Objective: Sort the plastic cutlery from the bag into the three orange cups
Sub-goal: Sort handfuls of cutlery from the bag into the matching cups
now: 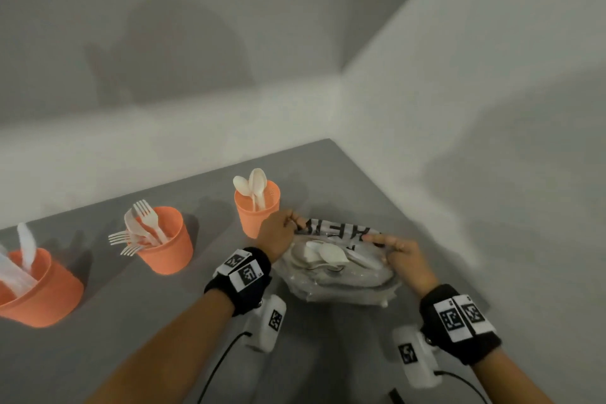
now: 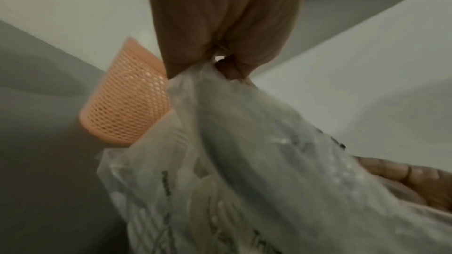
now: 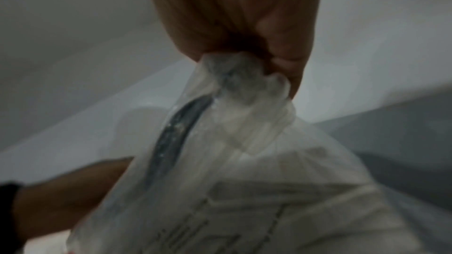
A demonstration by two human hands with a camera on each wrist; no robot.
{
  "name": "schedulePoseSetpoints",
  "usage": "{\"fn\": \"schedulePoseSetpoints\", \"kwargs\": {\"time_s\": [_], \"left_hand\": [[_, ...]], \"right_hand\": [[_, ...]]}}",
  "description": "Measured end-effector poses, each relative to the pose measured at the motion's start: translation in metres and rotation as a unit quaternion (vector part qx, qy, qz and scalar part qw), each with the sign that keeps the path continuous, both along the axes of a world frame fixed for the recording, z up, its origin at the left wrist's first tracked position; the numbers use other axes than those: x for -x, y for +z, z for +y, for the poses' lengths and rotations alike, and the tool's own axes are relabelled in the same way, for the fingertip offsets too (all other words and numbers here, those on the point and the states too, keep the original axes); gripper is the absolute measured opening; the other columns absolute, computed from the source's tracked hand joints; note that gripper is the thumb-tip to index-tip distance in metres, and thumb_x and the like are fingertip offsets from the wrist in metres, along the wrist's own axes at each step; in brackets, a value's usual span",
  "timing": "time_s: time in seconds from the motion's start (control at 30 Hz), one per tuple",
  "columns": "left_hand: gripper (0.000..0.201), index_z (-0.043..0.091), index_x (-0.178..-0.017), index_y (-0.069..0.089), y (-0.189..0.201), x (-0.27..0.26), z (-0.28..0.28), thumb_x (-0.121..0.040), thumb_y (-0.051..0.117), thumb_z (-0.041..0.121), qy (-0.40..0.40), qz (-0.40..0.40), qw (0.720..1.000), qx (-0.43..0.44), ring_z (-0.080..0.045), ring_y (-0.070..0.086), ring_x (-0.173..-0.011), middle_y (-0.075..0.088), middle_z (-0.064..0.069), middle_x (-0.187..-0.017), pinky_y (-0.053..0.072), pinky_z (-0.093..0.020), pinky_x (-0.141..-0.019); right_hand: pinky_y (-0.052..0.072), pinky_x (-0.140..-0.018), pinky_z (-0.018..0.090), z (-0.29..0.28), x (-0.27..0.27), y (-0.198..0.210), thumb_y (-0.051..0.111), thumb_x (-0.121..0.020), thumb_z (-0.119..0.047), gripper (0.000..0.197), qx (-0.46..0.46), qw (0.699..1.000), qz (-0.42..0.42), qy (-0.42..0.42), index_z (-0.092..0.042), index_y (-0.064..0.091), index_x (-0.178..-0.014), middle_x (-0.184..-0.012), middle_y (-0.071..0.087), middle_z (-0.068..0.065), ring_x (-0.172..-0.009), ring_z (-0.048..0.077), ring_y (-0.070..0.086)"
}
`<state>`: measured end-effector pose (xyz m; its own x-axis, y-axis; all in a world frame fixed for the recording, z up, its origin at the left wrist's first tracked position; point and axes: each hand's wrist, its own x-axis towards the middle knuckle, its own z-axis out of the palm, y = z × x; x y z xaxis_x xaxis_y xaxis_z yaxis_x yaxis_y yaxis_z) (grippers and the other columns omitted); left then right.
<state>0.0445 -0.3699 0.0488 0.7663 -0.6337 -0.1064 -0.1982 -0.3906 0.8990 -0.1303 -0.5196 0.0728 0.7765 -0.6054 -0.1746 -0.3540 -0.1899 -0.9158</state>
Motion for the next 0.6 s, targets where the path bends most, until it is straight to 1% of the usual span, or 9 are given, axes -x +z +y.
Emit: {"fn": "schedulePoseSetpoints", "kwargs": {"time_s": [0.07, 0.13, 0.17, 0.23, 0.3, 0.37, 0.43, 0.5, 0.6], "left_hand": [[0.045, 0.021, -0.057, 0.048, -0.002, 0.002, -0.015, -0.081, 0.033, -0.014, -0.016, -0.033, 0.999, -0.02, -0.016, 0.052, -0.082, 0.059, -0.003, -0.077, 0.04, -0.018, -0.073], [0.04, 0.017, -0.058, 0.052, -0.007, 0.003, -0.021, -0.08, 0.036, -0.012, -0.028, -0.072, 0.996, -0.05, -0.016, 0.052, -0.082, 0.063, -0.01, -0.083, 0.043, -0.026, -0.083], [0.032, 0.015, -0.065, 0.058, -0.01, 0.003, -0.022, -0.08, 0.04, -0.008, -0.036, -0.099, 0.991, -0.077, -0.015, 0.052, -0.084, 0.064, -0.011, -0.091, 0.043, -0.027, -0.085], [0.019, 0.014, -0.095, 0.064, -0.013, 0.006, -0.019, -0.083, 0.052, 0.008, -0.071, -0.126, 0.976, -0.162, -0.017, 0.051, -0.093, 0.057, -0.01, -0.112, 0.039, -0.024, -0.084], [0.04, 0.018, -0.121, 0.052, -0.017, 0.008, -0.015, -0.082, 0.059, 0.024, -0.128, -0.129, 0.951, -0.251, -0.024, 0.049, -0.112, 0.048, -0.01, -0.126, 0.039, -0.029, -0.092], [0.056, 0.016, -0.131, 0.043, -0.015, 0.008, -0.015, -0.081, 0.063, 0.03, -0.163, -0.126, 0.936, -0.285, -0.029, 0.044, -0.124, 0.046, -0.011, -0.134, 0.038, -0.034, -0.1], [0.059, 0.013, -0.134, 0.04, -0.01, 0.009, -0.02, -0.083, 0.064, 0.028, -0.178, -0.141, 0.934, -0.274, -0.03, 0.042, -0.127, 0.044, -0.014, -0.138, 0.036, -0.034, -0.103], [0.056, 0.01, -0.138, 0.037, 0.0, 0.013, -0.026, -0.087, 0.058, 0.017, -0.2, -0.16, 0.934, -0.25, -0.028, 0.039, -0.131, 0.04, -0.013, -0.143, 0.031, -0.032, -0.107], [0.062, 0.009, -0.143, 0.032, 0.01, 0.016, -0.035, -0.085, 0.054, 0.003, -0.224, -0.168, 0.938, -0.206, -0.027, 0.036, -0.134, 0.037, -0.013, -0.145, 0.028, -0.033, -0.111]], "right_hand": [[0.036, -0.087, 0.009, -0.005, 0.008, -0.006, 0.032, -0.078, 0.026, 0.056, 0.093, 0.994, 0.049, 0.019, 0.001, 0.059, -0.119, -0.122, 0.059, 0.02, -0.114, 0.018, 0.051], [0.035, -0.093, 0.016, -0.007, 0.012, -0.015, 0.039, -0.079, 0.018, 0.058, 0.193, 0.971, 0.124, 0.073, -0.008, 0.053, -0.128, -0.131, 0.053, 0.015, -0.123, 0.024, 0.047], [0.035, -0.097, 0.021, -0.007, 0.012, -0.016, 0.043, -0.079, 0.013, 0.059, 0.234, 0.953, 0.166, 0.096, -0.012, 0.049, -0.132, -0.134, 0.048, 0.013, -0.126, 0.025, 0.043], [0.038, -0.1, 0.031, -0.001, 0.01, -0.012, 0.053, -0.075, 0.003, 0.06, 0.353, 0.905, 0.213, 0.104, -0.014, 0.049, -0.132, -0.136, 0.041, 0.014, -0.126, 0.029, 0.039], [0.049, -0.086, 0.037, 0.009, 0.003, -0.008, 0.065, -0.062, -0.003, 0.05, 0.478, 0.856, 0.174, 0.095, -0.014, 0.065, -0.111, -0.123, 0.055, 0.017, -0.111, 0.032, 0.053], [0.051, -0.072, 0.028, 0.023, -0.006, -0.006, 0.058, -0.071, -0.012, 0.028, 0.529, 0.83, 0.112, 0.136, -0.016, 0.07, -0.096, -0.102, 0.063, 0.008, -0.092, 0.023, 0.058], [0.043, -0.084, 0.024, 0.032, -0.015, -0.006, 0.044, -0.092, -0.015, 0.031, 0.45, 0.861, 0.114, 0.208, -0.012, 0.061, -0.117, -0.116, 0.057, 0.006, -0.103, 0.023, 0.055], [0.034, -0.096, 0.022, 0.029, -0.019, -0.012, 0.044, -0.096, -0.021, 0.039, 0.387, 0.878, 0.169, 0.224, -0.01, 0.045, -0.133, -0.133, 0.046, 0.006, -0.118, 0.022, 0.047], [0.037, -0.096, 0.031, 0.017, -0.025, -0.016, 0.049, -0.094, -0.025, 0.04, 0.351, 0.9, 0.217, 0.138, -0.009, 0.046, -0.13, -0.131, 0.048, 0.006, -0.113, 0.023, 0.052]]}}
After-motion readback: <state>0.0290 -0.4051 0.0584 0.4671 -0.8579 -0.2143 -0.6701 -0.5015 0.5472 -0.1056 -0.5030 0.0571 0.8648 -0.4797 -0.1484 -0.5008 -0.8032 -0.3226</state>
